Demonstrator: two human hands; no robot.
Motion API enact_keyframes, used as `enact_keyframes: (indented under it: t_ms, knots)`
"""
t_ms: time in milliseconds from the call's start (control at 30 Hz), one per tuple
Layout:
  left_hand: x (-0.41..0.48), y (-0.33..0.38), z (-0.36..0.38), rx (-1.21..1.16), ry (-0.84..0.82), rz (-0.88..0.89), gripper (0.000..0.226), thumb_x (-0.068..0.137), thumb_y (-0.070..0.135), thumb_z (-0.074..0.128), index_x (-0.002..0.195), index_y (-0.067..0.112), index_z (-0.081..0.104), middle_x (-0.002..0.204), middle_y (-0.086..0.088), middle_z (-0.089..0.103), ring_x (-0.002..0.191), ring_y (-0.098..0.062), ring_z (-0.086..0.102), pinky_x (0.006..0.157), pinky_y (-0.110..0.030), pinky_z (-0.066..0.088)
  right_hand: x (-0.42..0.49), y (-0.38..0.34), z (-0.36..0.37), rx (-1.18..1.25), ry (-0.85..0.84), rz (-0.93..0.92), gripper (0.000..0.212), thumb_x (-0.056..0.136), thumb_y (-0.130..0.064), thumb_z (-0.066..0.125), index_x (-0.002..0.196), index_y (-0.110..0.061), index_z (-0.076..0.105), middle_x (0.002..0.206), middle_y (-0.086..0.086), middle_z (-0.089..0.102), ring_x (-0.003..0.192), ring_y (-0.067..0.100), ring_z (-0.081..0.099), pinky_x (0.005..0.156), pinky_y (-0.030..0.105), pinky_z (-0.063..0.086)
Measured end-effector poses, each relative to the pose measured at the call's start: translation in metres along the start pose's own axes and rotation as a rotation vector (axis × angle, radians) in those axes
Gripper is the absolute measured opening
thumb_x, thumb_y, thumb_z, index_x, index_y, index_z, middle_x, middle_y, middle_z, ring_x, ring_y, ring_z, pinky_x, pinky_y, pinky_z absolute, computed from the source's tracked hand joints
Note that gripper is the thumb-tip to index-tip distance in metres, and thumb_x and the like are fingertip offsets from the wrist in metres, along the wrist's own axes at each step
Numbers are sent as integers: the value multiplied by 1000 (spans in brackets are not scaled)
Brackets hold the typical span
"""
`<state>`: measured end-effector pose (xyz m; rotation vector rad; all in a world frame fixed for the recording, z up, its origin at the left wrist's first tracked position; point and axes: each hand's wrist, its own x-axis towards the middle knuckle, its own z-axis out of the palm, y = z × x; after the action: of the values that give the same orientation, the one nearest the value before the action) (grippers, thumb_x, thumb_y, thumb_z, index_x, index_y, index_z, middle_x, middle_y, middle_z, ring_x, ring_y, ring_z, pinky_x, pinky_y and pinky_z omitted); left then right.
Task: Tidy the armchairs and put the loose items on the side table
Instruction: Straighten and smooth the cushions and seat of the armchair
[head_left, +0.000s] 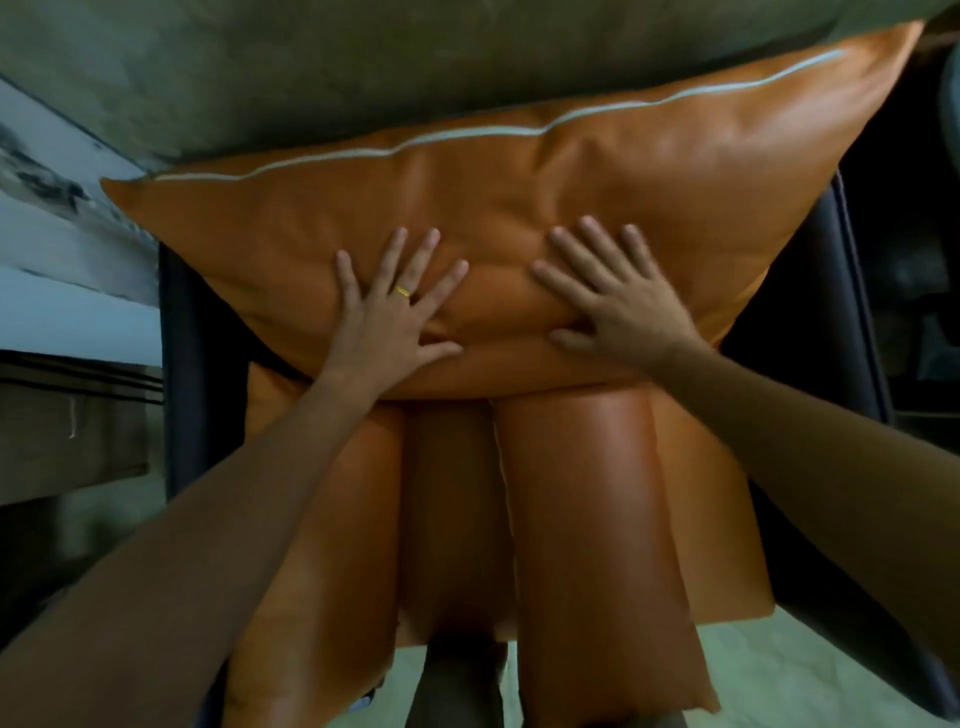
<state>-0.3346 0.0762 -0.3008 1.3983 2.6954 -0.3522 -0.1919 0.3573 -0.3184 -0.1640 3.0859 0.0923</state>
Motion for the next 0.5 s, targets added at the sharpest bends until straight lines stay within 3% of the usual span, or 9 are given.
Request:
enact_keyframes:
  t_ms: [133, 233, 333, 433, 500]
  knots:
    - [-28, -47, -1, 1, -66, -52, 94, 86, 64, 58, 157, 40, 1, 168, -1, -4, 154, -33, 0, 105, -81, 16, -64, 75, -7, -21, -93, 220, 79, 92, -57, 45, 160, -37, 10, 169, 5, 8, 155, 33, 3, 119, 66, 8]
    - [-63, -78, -1, -125, -124, -226, 101, 83, 56, 68, 156, 43, 0, 167, 2, -9, 153, -33, -9, 105, -82, 12, -109, 93, -17, -6, -150, 342, 73, 94, -47, 39, 160, -30, 13, 168, 9, 7, 154, 37, 2, 115, 72, 11]
    - [-104, -60, -5, -206, -108, -374, 109, 74, 56, 77, 158, 39, 9, 167, -4, -10, 152, -36, -11, 106, -80, 5, -129, 56, -18, 4, -127, 251, 74, 94, -56, 37, 160, -24, 21, 167, 15, 7, 154, 38, 4, 117, 66, 10]
    - [-107, 4, -11, -86, -34, -142, 112, 73, 58, 77, 158, 37, 7, 167, -7, 0, 153, -36, 2, 107, -79, 14, -103, -11, -9, 36, -67, 9, 85, 87, -43, 63, 159, -29, 20, 166, 14, 15, 154, 35, 10, 119, 60, 9]
    - [-79, 39, -10, -72, 73, 23, 110, 75, 57, 74, 157, 38, 4, 167, -3, 4, 153, -33, 7, 107, -77, 16, -67, -51, -3, 81, -7, -69, 85, 85, -32, 69, 158, -30, 24, 166, 12, 17, 154, 33, 10, 120, 57, 11]
